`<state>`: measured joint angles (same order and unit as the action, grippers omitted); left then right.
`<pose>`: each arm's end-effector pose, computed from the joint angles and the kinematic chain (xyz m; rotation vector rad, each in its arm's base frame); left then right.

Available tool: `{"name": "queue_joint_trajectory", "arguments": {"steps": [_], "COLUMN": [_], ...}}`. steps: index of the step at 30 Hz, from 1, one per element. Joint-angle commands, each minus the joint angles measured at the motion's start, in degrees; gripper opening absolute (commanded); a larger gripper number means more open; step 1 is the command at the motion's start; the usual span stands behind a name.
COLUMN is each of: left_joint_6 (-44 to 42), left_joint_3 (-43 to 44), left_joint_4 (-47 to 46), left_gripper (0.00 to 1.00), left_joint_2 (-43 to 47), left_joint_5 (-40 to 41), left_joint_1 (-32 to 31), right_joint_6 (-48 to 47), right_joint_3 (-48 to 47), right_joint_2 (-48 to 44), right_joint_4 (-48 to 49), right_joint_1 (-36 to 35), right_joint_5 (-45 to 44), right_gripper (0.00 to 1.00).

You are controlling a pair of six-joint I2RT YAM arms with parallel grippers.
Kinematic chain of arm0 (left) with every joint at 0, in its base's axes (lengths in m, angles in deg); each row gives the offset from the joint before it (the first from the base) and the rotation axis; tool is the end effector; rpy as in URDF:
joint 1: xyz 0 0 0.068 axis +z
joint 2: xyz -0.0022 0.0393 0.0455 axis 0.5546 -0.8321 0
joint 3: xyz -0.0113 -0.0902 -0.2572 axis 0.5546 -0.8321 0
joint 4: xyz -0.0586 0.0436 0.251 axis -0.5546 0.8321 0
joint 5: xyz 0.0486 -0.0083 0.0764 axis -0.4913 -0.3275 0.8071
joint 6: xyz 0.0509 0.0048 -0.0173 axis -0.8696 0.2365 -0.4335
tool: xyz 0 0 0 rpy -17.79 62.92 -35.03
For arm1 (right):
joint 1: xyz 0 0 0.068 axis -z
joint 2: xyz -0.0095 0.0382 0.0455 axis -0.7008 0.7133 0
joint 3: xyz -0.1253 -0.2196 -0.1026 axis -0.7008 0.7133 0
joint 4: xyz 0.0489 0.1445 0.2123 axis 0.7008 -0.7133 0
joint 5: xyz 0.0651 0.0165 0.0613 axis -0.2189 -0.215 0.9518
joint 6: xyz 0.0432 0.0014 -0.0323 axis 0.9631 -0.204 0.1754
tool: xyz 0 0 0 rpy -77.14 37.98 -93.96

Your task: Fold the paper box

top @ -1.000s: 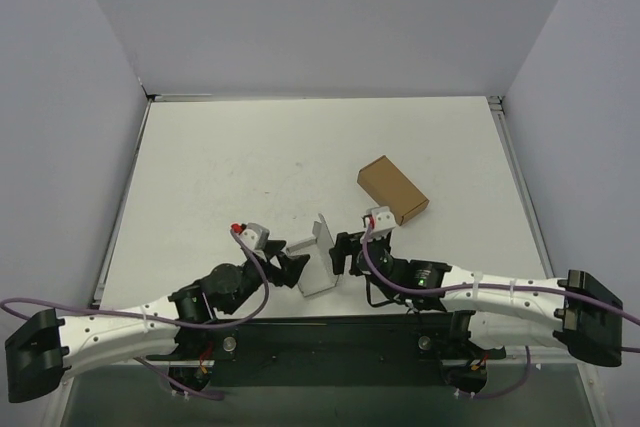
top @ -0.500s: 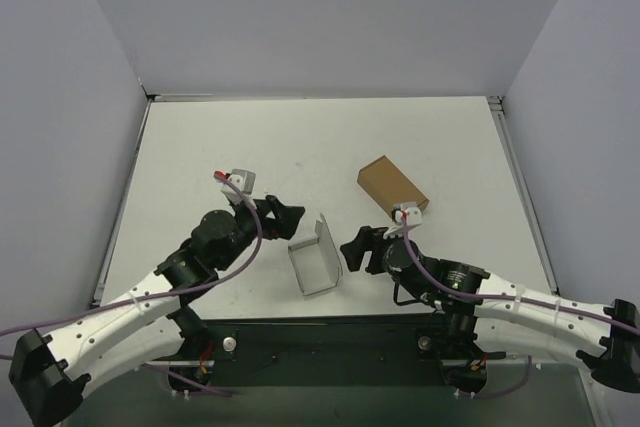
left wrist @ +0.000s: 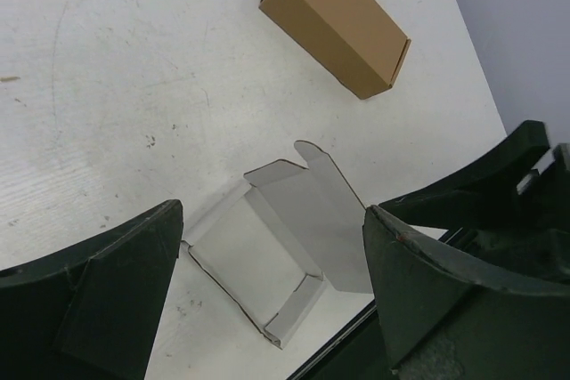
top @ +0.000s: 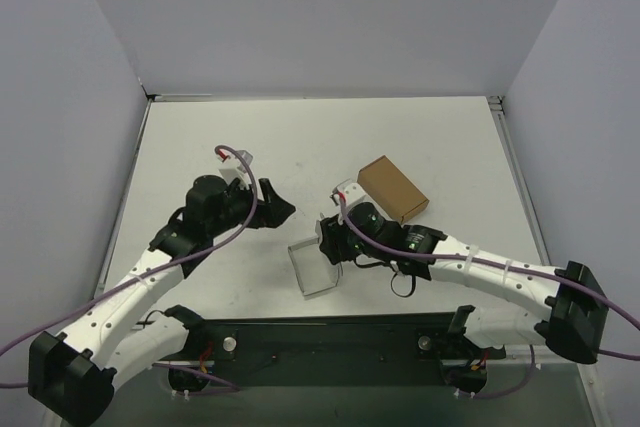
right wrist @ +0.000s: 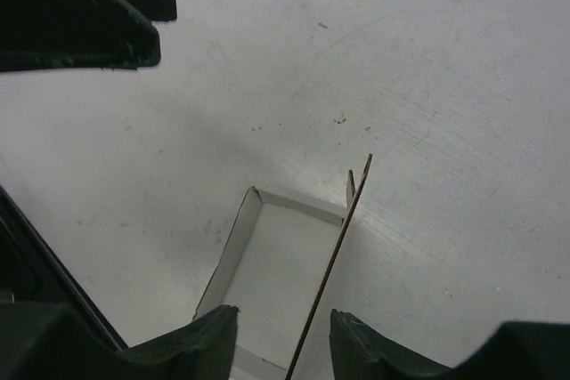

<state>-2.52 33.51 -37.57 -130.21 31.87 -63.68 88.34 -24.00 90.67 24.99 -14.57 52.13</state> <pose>0.1823 -0.1130 0.2775 0.0807 2.0747 -0.8839 0.1401 0.2301 0.2728 -0.6270 1.9951 0.8459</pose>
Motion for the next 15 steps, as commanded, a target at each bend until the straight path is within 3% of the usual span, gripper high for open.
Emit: {"name": "queue_joint_trajectory", "arguments": {"steps": [1, 8, 15], "left_joint_6": [-7.4, -18.5, -20.5], "left_joint_3": [10.0, 14.1, 14.5], "left_joint_4": [11.8, 20.4, 20.0], "left_gripper": [0.92, 0.92, 0.93], "left_joint_2": [0.3, -2.4, -5.7], "left_joint_5": [-7.9, -9.1, -9.7], "left_joint_1": [4.2, 6.1, 6.7], "right_joint_6": [-12.3, -19.0, -31.7], "right_joint_3": [-5.5, -12.5, -18.1], "right_joint_2": [3.8, 11.5, 17.3], "right_joint_4": [-5.3, -12.7, -16.3], "right_joint_1": [2.6, 6.3, 6.4], "right_joint_5": [11.3, 21.5, 24.0], "right_gripper": [0.39, 0.35, 0.16]}}
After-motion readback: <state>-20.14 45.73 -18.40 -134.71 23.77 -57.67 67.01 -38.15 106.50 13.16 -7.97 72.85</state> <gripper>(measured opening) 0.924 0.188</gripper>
